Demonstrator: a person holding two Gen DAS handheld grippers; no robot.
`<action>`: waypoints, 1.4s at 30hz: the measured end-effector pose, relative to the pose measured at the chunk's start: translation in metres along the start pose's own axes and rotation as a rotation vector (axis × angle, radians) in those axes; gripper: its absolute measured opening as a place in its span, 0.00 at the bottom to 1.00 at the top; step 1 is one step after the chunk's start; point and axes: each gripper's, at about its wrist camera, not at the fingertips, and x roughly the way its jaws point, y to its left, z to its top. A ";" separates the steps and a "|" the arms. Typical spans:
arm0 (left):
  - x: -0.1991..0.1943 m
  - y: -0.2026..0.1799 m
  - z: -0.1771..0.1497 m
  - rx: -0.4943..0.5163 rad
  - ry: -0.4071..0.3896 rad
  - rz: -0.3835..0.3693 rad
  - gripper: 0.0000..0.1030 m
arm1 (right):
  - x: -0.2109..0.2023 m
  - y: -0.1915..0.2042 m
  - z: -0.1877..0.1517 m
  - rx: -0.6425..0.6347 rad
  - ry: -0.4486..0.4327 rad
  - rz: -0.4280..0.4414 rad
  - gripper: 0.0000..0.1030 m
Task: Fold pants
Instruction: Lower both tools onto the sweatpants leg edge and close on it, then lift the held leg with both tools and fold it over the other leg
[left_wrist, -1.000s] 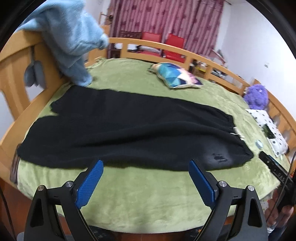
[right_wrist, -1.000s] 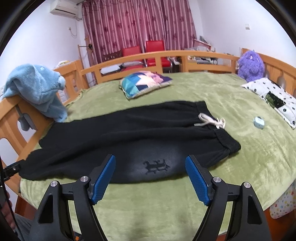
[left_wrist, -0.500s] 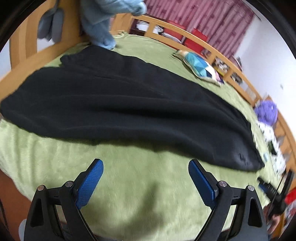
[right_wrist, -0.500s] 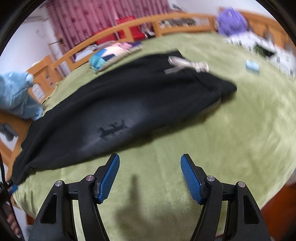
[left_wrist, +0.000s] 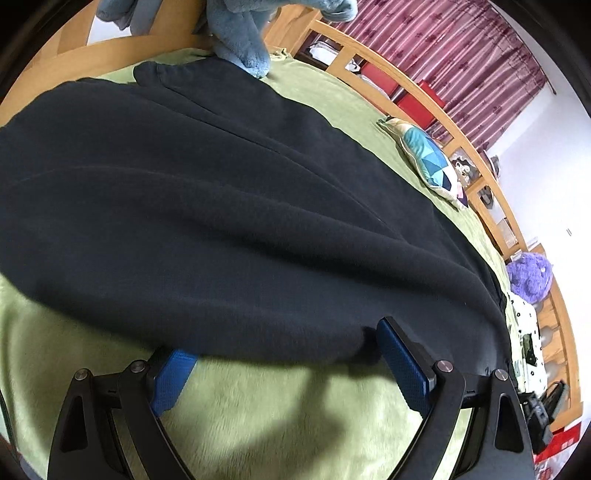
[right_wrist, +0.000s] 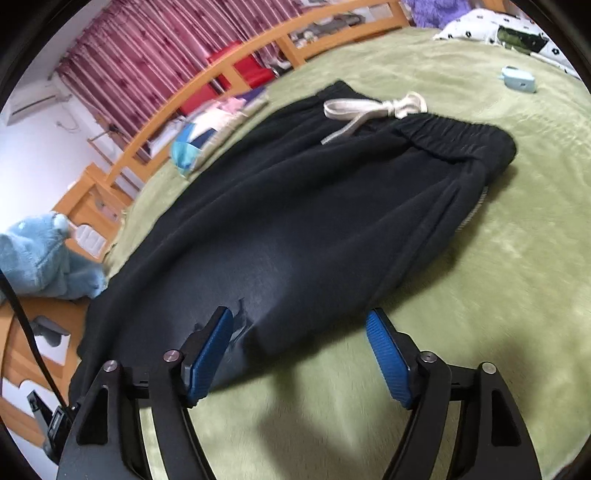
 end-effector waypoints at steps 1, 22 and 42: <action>0.003 0.000 0.002 -0.011 0.001 0.002 0.90 | 0.009 0.002 0.002 0.002 0.015 -0.013 0.72; -0.048 -0.003 0.020 0.097 -0.024 0.063 0.12 | -0.046 0.015 0.002 -0.049 -0.102 -0.038 0.14; -0.074 -0.078 0.112 0.188 -0.174 0.133 0.12 | -0.072 0.084 0.081 -0.190 -0.114 0.005 0.14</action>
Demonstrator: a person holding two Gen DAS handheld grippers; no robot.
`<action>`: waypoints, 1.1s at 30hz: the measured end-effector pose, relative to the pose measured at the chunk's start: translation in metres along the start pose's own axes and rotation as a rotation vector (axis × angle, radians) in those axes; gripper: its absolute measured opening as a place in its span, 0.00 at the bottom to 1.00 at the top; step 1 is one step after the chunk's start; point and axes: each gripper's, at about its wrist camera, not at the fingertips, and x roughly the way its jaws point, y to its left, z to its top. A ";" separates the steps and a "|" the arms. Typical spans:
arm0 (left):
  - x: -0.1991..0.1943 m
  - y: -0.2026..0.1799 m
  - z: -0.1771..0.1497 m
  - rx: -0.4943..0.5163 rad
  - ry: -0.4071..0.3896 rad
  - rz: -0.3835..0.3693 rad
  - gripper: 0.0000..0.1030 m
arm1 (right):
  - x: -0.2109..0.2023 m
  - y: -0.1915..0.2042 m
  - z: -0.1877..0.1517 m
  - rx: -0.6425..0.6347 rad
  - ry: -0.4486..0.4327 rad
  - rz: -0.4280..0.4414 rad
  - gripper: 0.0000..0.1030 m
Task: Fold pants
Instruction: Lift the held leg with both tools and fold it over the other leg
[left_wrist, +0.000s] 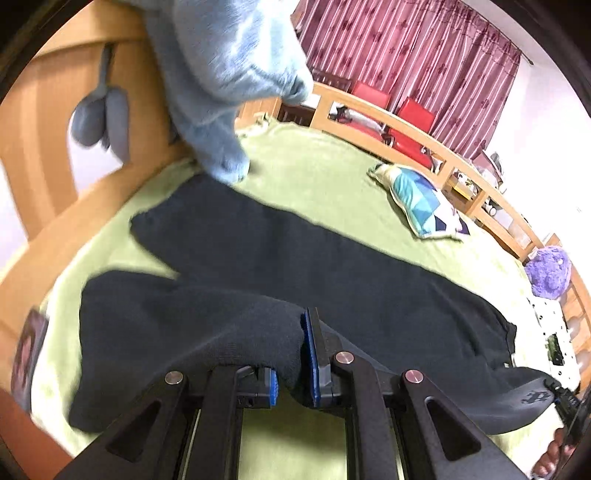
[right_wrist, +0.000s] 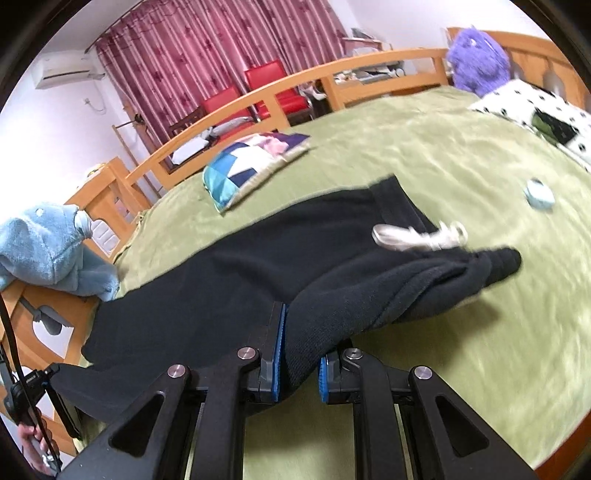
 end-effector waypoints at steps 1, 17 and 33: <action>0.006 -0.005 0.008 0.007 -0.009 0.006 0.12 | 0.006 0.004 0.011 -0.010 -0.004 0.003 0.14; 0.156 -0.072 0.110 0.118 -0.090 0.083 0.12 | 0.178 0.029 0.135 -0.041 -0.016 -0.033 0.14; 0.210 -0.080 0.083 0.153 0.070 0.130 0.61 | 0.260 0.013 0.105 -0.044 0.111 -0.107 0.48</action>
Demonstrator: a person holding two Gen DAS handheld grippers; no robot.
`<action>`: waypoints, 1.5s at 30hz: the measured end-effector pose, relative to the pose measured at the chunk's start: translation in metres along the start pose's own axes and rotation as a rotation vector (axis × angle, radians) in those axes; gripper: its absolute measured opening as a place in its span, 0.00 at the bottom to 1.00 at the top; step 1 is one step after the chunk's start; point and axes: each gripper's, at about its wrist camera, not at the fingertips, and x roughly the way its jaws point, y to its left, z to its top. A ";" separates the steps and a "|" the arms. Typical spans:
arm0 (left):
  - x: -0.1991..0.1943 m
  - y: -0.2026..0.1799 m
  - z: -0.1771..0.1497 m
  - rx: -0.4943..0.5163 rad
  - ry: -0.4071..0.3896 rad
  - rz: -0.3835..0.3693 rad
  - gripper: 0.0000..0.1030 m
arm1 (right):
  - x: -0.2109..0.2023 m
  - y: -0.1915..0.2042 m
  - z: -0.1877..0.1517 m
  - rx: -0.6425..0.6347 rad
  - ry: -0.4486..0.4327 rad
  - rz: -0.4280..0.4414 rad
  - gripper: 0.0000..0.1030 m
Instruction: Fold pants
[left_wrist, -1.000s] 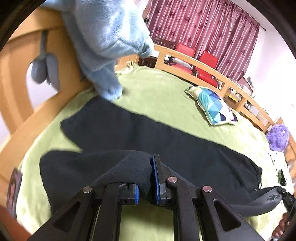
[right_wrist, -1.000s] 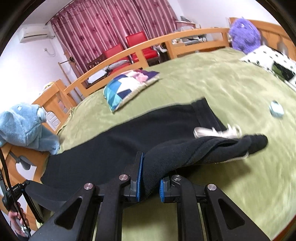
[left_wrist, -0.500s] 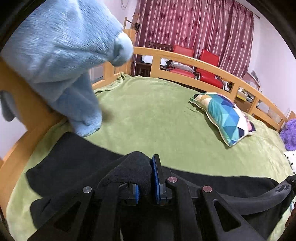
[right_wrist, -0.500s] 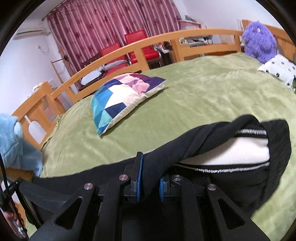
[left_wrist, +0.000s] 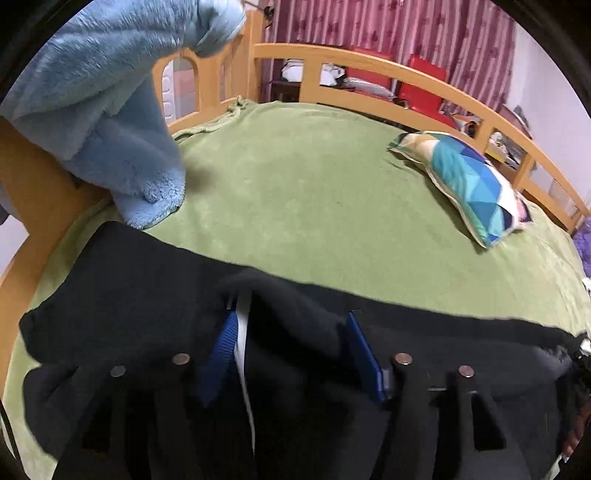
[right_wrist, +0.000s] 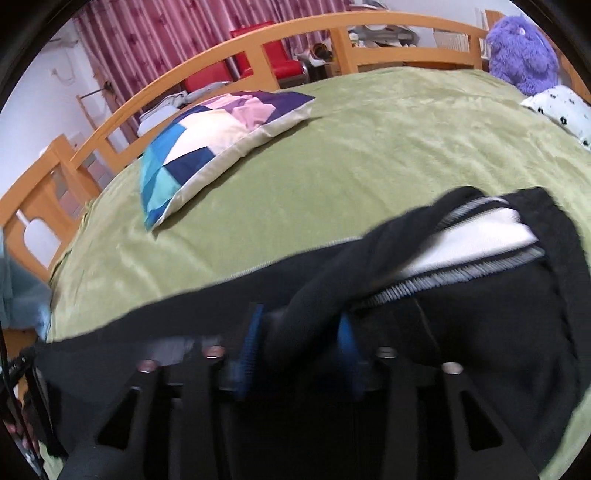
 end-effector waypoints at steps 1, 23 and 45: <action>-0.006 0.000 -0.004 0.007 -0.002 -0.004 0.62 | -0.012 0.000 -0.007 -0.015 -0.011 -0.003 0.51; -0.046 0.032 -0.142 -0.178 0.185 -0.189 0.72 | -0.103 -0.084 -0.125 0.060 0.035 0.001 0.67; 0.003 0.022 -0.123 -0.345 0.154 -0.204 0.16 | -0.042 -0.097 -0.085 0.295 -0.037 0.094 0.14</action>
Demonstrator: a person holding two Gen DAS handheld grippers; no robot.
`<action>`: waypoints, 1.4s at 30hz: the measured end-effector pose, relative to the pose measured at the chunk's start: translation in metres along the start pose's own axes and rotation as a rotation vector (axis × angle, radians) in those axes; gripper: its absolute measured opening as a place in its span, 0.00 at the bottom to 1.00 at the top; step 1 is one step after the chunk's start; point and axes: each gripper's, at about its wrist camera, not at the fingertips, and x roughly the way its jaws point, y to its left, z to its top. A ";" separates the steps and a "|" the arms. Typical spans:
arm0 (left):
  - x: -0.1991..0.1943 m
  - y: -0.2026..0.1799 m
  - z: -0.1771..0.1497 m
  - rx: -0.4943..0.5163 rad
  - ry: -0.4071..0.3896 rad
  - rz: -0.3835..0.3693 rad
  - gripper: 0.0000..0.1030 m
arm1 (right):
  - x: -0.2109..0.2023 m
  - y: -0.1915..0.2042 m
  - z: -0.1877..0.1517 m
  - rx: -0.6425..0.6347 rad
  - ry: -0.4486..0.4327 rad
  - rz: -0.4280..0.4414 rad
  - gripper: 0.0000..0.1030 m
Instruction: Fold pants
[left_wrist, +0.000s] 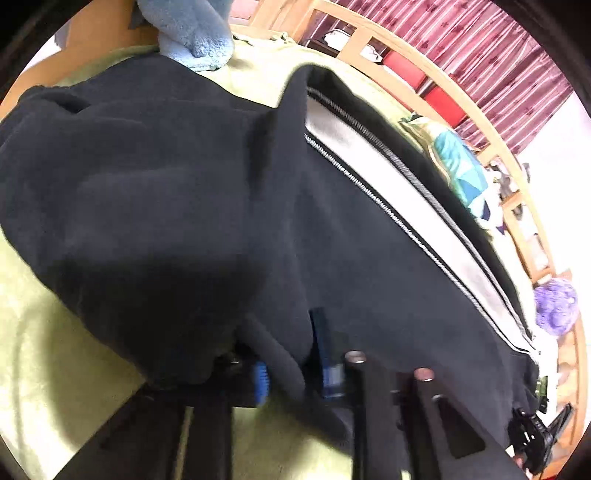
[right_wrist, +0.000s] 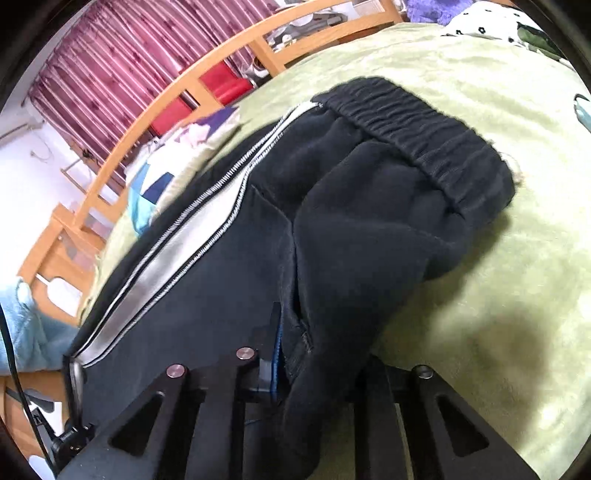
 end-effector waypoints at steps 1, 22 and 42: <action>-0.006 0.000 -0.002 0.006 -0.002 -0.001 0.16 | -0.008 0.000 0.000 -0.001 -0.015 0.006 0.14; -0.116 -0.075 -0.208 0.226 0.219 -0.125 0.17 | -0.235 -0.178 -0.035 -0.028 0.001 -0.277 0.20; -0.176 -0.043 -0.209 0.498 0.015 0.039 0.56 | -0.283 -0.061 -0.147 -0.235 -0.114 -0.125 0.48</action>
